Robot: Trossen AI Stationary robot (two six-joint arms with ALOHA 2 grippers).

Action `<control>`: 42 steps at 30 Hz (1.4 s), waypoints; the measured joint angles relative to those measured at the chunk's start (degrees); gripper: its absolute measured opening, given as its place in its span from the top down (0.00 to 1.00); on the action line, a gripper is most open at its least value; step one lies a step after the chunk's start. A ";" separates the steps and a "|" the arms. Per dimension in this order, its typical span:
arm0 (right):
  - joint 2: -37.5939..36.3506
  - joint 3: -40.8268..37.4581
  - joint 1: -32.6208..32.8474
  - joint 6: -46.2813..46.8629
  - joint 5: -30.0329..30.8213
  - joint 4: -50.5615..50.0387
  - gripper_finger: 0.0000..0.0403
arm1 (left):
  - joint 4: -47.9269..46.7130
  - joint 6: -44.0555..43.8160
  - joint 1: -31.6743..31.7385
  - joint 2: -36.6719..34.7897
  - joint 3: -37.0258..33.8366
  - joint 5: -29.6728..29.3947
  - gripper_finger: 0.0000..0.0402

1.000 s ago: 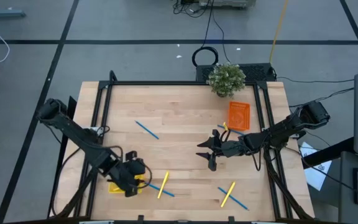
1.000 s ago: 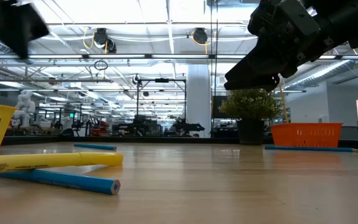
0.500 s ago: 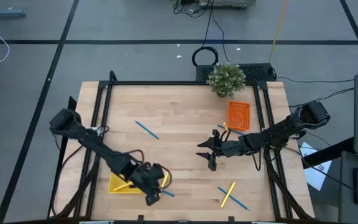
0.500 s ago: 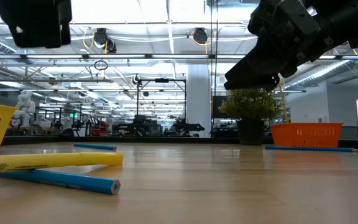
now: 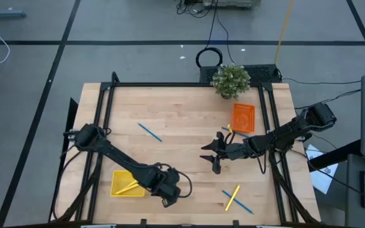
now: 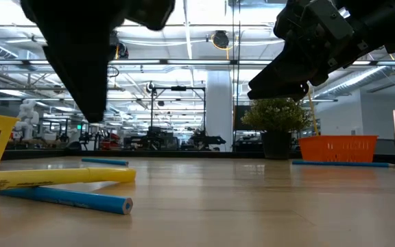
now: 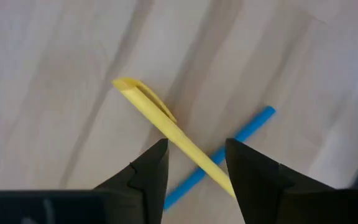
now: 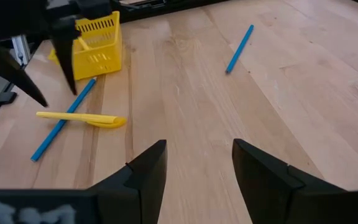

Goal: Sort pens & pencils
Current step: Put the left yellow ballpen into the yellow bin

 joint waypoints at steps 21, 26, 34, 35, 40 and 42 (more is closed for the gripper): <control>0.02 0.00 0.00 0.00 0.00 -0.33 0.58 | 4.85 -9.14 -0.30 1.93 -5.75 -1.50 0.60; 0.02 0.00 0.00 0.00 0.00 -0.29 0.58 | 9.23 -9.23 -0.32 1.91 -7.57 -0.38 0.60; 0.02 0.00 0.00 0.00 0.00 -0.28 0.58 | 9.98 -9.14 -0.30 1.82 -9.40 0.27 0.60; 0.02 0.00 0.00 0.00 0.00 -0.29 0.58 | 9.97 -8.76 -0.30 1.82 -9.40 0.32 0.60; 0.02 0.00 0.00 0.00 0.00 -0.30 0.58 | 9.71 -4.75 -0.28 1.82 -9.41 0.56 0.62; 0.02 0.00 0.00 0.00 0.00 -0.28 0.58 | 9.43 -2.47 -0.04 1.82 -9.42 1.33 0.67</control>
